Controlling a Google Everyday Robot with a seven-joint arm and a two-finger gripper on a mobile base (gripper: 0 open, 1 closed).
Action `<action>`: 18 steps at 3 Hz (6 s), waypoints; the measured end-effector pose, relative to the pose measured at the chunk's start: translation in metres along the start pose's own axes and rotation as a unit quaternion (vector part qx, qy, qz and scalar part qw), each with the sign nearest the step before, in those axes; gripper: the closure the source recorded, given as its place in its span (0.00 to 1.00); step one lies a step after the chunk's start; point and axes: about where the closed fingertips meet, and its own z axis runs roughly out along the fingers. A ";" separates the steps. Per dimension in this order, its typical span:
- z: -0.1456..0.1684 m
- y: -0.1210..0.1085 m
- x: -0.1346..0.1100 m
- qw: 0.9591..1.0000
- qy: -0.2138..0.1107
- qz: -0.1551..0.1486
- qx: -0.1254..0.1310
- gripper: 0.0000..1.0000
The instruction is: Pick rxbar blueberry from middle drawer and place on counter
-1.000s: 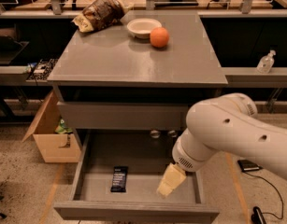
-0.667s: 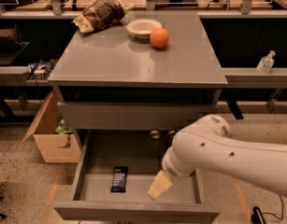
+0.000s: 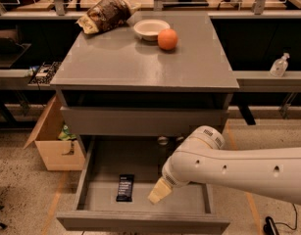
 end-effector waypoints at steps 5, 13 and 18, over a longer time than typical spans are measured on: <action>0.101 0.033 -0.054 0.999 0.008 -0.039 0.019 0.00; 0.261 0.080 -0.088 0.972 0.087 0.217 -0.004 0.00; 0.293 0.076 -0.102 0.959 0.094 0.264 -0.035 0.62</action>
Offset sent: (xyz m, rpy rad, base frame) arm 0.0176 0.0191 -0.0216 0.0907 0.0012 -0.0661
